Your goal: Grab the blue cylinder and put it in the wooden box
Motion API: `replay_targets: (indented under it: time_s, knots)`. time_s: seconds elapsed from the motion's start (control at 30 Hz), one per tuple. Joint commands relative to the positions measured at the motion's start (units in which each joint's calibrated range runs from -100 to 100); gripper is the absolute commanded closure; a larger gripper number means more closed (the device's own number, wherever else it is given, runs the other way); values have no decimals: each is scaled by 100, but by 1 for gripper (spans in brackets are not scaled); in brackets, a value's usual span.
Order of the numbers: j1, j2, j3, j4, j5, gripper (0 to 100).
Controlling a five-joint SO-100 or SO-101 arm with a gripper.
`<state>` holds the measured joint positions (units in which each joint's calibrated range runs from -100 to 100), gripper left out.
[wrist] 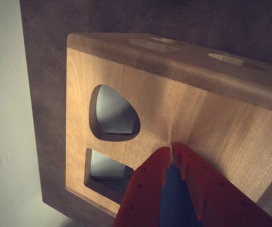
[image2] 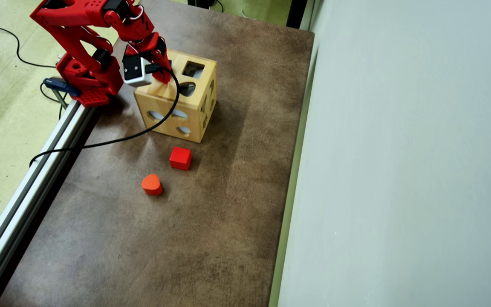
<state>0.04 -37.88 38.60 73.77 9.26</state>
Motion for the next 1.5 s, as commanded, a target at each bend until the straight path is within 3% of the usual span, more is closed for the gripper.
replay_targets:
  time_s: [0.0,0.3,0.77,1.13,1.47]
  knots:
    - [26,-658,84,82,-20,98]
    - [34,-1414,93,468,-20,98]
    - [-56,-692,460,444,49,98]
    - [-984,-140,451,387,-10,98]
    - [-338,-1821,371,379,24,98]
